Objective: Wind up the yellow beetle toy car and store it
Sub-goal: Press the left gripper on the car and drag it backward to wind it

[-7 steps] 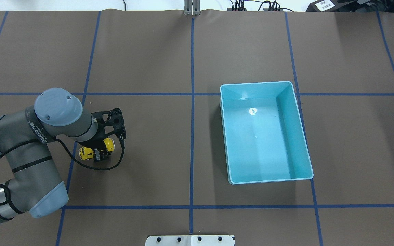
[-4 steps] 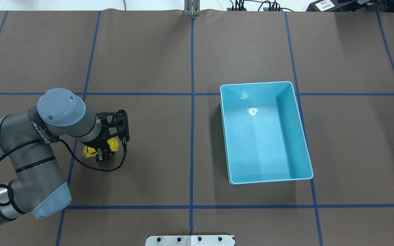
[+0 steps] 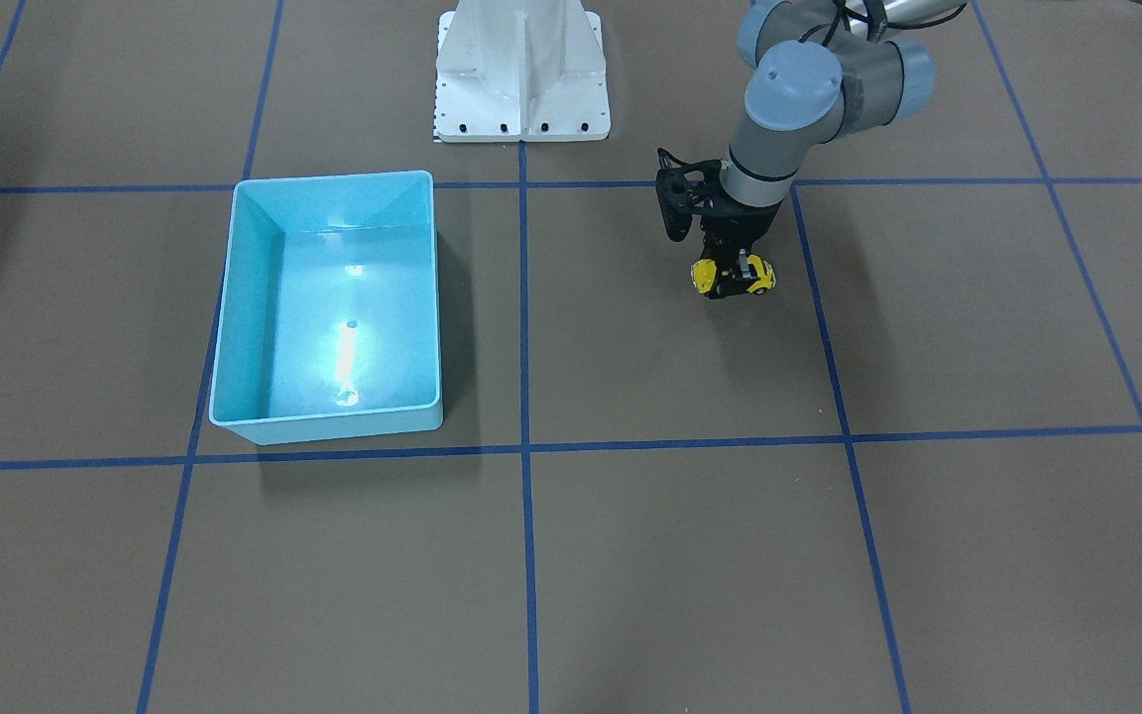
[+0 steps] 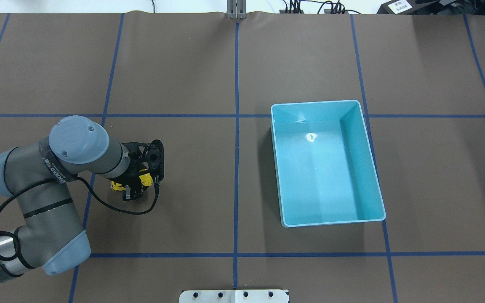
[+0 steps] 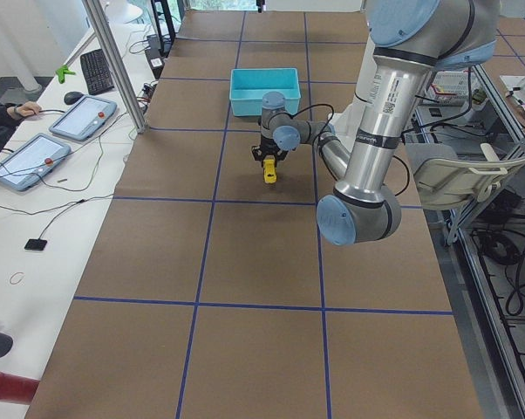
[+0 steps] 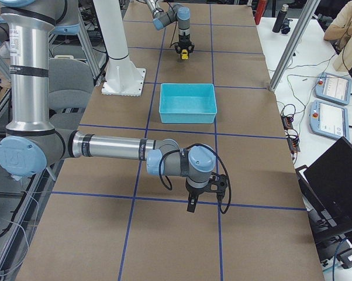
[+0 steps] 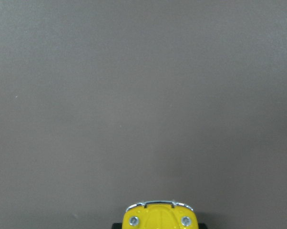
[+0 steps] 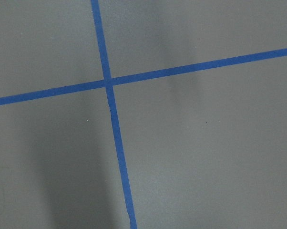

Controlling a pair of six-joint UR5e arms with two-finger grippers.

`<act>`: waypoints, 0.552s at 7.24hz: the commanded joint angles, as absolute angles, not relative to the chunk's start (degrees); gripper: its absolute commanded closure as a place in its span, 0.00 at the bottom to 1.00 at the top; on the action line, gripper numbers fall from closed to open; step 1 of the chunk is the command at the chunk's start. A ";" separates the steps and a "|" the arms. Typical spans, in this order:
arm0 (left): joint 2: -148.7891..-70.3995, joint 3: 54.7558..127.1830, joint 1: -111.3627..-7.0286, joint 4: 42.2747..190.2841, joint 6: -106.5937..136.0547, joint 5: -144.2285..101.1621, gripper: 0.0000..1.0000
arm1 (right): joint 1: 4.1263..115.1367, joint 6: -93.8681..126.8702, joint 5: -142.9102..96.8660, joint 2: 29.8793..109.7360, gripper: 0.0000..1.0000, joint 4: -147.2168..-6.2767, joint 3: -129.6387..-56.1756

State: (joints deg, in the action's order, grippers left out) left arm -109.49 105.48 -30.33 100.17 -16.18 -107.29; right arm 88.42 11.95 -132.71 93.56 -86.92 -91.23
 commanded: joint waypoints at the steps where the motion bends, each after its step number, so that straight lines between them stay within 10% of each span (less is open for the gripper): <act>1: -108.64 104.95 -29.71 103.51 -16.26 -106.26 0.79 | 88.42 11.95 -132.71 93.60 0.00 -86.92 -91.23; 4: -107.85 103.19 -29.71 107.74 -16.26 -106.26 0.79 | 88.42 11.95 -132.71 93.52 0.00 -86.92 -91.06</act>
State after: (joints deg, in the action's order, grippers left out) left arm -108.30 103.73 -29.73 106.25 -16.26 -106.26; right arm 88.42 11.95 -132.71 93.59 -86.89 -91.15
